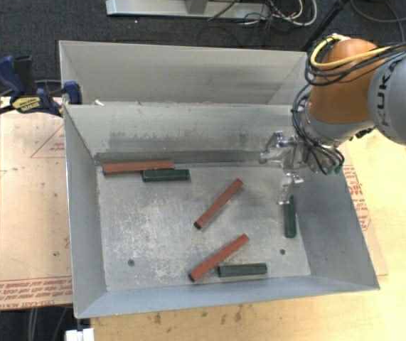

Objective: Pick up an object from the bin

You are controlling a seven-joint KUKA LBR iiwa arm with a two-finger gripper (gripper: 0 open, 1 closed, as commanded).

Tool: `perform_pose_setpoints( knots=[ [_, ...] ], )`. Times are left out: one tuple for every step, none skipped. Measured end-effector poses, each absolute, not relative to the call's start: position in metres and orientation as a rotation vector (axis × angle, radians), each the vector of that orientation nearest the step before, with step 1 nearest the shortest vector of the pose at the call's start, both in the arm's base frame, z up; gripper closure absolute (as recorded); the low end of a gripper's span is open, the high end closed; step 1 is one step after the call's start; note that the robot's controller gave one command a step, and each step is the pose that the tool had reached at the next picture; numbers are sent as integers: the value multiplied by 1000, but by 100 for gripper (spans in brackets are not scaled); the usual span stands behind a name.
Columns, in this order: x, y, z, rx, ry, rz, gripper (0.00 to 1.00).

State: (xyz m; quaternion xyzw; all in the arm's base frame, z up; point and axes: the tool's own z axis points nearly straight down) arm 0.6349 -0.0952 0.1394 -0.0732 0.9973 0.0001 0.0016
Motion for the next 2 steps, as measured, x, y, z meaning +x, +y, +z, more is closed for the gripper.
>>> perform_pose_setpoints(
  knots=[
    [625,-115,149,-532,3093,2,0],
    [626,-72,136,-598,3081,-1,0]
  ],
)
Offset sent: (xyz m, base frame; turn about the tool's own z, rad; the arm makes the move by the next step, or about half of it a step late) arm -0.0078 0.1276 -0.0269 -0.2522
